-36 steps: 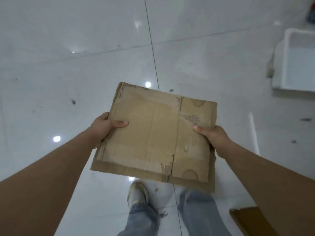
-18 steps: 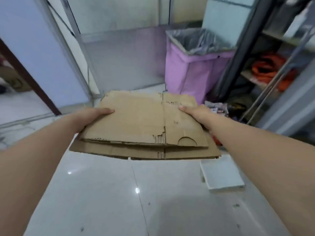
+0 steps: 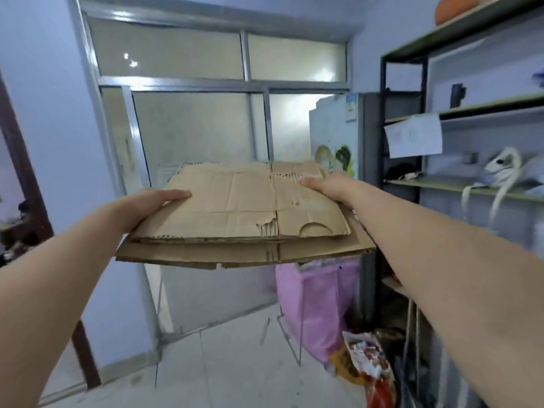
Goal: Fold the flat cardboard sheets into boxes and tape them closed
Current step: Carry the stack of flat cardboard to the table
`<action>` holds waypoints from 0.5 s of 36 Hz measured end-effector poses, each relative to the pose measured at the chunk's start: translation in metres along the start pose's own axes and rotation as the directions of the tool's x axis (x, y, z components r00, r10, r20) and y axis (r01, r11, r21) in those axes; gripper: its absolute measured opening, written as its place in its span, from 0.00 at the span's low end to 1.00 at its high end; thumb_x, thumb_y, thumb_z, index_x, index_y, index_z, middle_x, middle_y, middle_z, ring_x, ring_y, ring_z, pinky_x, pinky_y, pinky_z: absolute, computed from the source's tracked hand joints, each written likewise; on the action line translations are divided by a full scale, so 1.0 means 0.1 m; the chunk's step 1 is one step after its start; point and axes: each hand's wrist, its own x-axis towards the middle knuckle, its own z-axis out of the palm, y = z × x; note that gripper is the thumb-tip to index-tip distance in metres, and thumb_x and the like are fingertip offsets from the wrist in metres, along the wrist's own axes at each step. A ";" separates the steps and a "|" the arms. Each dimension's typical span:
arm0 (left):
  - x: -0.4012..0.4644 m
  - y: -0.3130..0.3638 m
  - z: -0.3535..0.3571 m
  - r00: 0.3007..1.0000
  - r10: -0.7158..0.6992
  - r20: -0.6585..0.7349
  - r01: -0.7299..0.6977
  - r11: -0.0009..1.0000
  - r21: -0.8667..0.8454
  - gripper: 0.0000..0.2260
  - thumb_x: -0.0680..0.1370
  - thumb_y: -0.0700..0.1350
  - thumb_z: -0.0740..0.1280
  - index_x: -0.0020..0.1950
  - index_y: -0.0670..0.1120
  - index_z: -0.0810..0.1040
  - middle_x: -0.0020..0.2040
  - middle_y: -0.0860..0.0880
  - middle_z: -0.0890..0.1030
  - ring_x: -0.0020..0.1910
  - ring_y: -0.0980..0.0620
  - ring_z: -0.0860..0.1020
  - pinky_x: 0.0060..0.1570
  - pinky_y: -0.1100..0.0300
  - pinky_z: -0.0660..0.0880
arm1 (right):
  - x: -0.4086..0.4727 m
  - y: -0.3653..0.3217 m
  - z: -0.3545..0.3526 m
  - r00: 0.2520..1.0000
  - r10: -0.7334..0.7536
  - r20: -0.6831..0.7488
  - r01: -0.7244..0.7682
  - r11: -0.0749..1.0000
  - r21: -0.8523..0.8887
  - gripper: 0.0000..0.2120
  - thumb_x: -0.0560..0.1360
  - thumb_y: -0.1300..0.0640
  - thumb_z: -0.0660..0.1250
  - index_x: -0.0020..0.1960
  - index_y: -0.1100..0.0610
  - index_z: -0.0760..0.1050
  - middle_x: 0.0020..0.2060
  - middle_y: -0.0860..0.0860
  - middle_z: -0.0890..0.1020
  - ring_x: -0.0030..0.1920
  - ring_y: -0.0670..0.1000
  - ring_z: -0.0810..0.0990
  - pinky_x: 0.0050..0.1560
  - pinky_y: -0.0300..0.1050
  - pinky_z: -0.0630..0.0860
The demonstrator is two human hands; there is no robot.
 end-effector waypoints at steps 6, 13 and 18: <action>-0.29 0.47 -0.24 0.994 0.082 0.073 -0.085 0.996 0.041 0.23 0.70 0.60 0.71 0.51 0.41 0.80 0.36 0.44 0.83 0.30 0.47 0.80 0.33 0.58 0.76 | -0.49 -0.46 -0.47 0.991 0.045 -0.126 -0.061 0.991 -0.121 0.44 0.69 0.35 0.68 0.74 0.59 0.58 0.68 0.56 0.69 0.65 0.59 0.71 0.64 0.52 0.69; -0.64 0.78 -0.16 0.959 0.146 0.241 -0.163 0.985 0.052 0.21 0.74 0.60 0.66 0.52 0.43 0.79 0.34 0.44 0.82 0.26 0.48 0.79 0.32 0.60 0.75 | -1.22 -0.78 -0.86 0.938 0.143 -0.314 -0.219 0.951 -0.218 0.44 0.69 0.36 0.68 0.74 0.61 0.58 0.69 0.59 0.68 0.65 0.61 0.70 0.61 0.52 0.68; -0.86 0.90 0.06 0.910 0.226 0.347 -0.261 0.964 0.057 0.25 0.71 0.60 0.69 0.56 0.41 0.79 0.42 0.42 0.82 0.36 0.45 0.80 0.40 0.57 0.76 | -1.94 -0.88 -1.08 0.859 0.205 -0.470 -0.371 0.880 -0.295 0.40 0.72 0.37 0.65 0.74 0.61 0.59 0.72 0.59 0.64 0.69 0.61 0.66 0.64 0.51 0.65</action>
